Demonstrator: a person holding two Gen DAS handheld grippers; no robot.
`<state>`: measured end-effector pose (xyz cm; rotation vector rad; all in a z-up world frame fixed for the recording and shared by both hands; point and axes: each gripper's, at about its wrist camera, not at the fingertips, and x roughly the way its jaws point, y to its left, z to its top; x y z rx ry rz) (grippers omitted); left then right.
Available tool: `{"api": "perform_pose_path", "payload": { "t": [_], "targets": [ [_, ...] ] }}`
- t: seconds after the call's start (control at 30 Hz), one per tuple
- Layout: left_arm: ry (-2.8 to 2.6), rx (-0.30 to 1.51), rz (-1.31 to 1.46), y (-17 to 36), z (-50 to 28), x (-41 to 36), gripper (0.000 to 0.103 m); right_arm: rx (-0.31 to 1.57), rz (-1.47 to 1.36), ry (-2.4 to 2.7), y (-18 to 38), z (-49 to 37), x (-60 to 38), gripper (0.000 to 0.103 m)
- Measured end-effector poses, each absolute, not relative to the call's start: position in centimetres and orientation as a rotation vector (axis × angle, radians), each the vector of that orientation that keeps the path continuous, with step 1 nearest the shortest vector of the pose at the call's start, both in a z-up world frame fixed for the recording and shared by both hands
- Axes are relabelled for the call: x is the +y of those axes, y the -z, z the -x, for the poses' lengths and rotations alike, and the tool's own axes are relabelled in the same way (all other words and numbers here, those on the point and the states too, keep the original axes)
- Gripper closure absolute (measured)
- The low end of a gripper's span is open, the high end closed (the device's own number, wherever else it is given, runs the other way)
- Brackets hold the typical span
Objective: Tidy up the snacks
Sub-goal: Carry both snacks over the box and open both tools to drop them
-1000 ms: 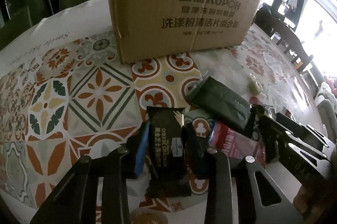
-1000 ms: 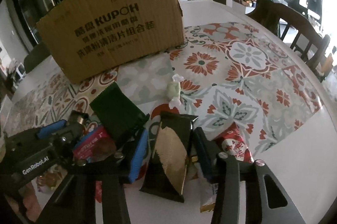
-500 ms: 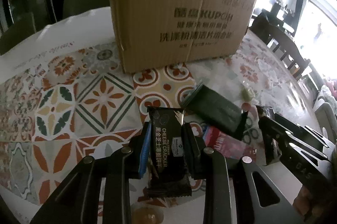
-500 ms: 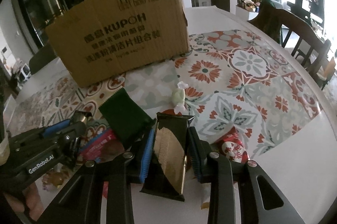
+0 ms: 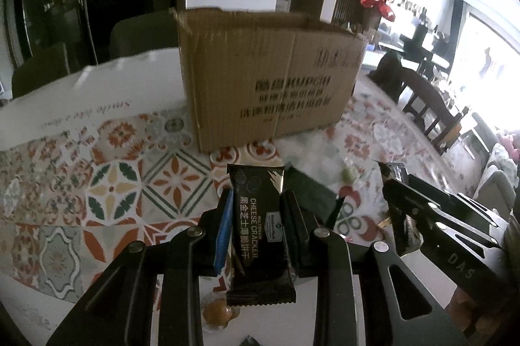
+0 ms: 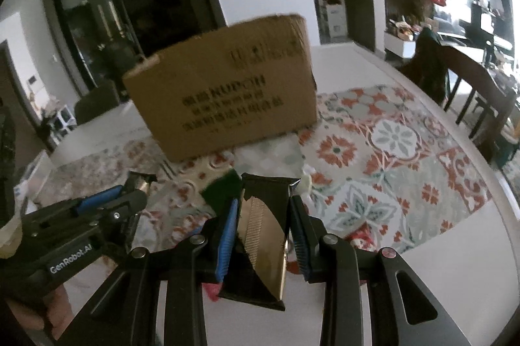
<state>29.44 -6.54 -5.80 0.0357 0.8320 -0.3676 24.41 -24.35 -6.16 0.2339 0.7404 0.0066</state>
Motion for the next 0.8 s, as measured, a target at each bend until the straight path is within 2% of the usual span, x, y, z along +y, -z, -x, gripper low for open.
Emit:
{"api": "perform_pose_path", "payload": {
  "t": [0.43,0.8],
  "targets": [
    [0.367,0.669,-0.036,-0.5,-28.2,-6.4,0.074,0.57,-0.183,-0.063,-0.4,-24.0,-24.5,0.069],
    [0.388,0.599,-0.032,-4.0,-30.7,-6.7,0.074,0.482,-0.175,-0.13,-4.2,-26.6,-24.7,0.07]
  ]
}}
